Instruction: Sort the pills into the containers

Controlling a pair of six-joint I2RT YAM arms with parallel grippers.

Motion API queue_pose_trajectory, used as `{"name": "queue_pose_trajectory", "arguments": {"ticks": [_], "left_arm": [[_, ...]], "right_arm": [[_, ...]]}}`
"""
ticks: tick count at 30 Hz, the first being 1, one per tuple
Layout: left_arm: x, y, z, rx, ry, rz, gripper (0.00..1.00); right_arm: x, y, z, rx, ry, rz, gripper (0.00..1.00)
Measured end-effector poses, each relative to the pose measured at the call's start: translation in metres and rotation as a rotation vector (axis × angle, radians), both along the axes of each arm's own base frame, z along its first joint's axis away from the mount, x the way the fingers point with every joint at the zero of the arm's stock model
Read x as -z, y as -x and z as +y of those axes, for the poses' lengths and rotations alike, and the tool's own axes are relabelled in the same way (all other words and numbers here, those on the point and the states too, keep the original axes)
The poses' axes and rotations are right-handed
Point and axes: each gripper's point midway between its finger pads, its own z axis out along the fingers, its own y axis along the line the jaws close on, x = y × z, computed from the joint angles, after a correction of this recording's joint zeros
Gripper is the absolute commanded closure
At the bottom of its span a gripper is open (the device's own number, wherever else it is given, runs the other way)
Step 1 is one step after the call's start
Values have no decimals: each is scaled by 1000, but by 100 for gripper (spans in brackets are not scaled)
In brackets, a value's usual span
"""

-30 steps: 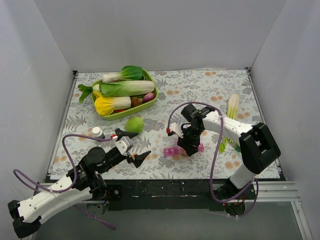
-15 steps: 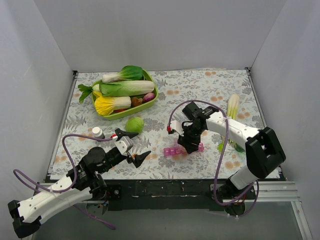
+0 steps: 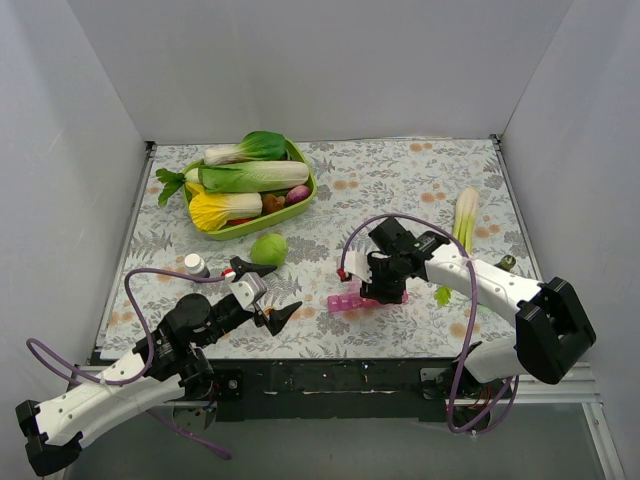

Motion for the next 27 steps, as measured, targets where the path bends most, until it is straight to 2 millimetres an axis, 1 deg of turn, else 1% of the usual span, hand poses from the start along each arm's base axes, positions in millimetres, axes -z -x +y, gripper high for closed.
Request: {"name": "queue_pose_trajectory", "arguments": {"ticks": [9,20,27], "left_arm": [[0,0,0,0,0,0,2],[0,0,0,0,0,0,2],[0,0,0,0,0,0,2]], "right_arm": [[3,-9,5,-43,50,-117,99],[8,-10,2,-81,123,-188,99],[7,-10,3,-98,149,-218,99]]}}
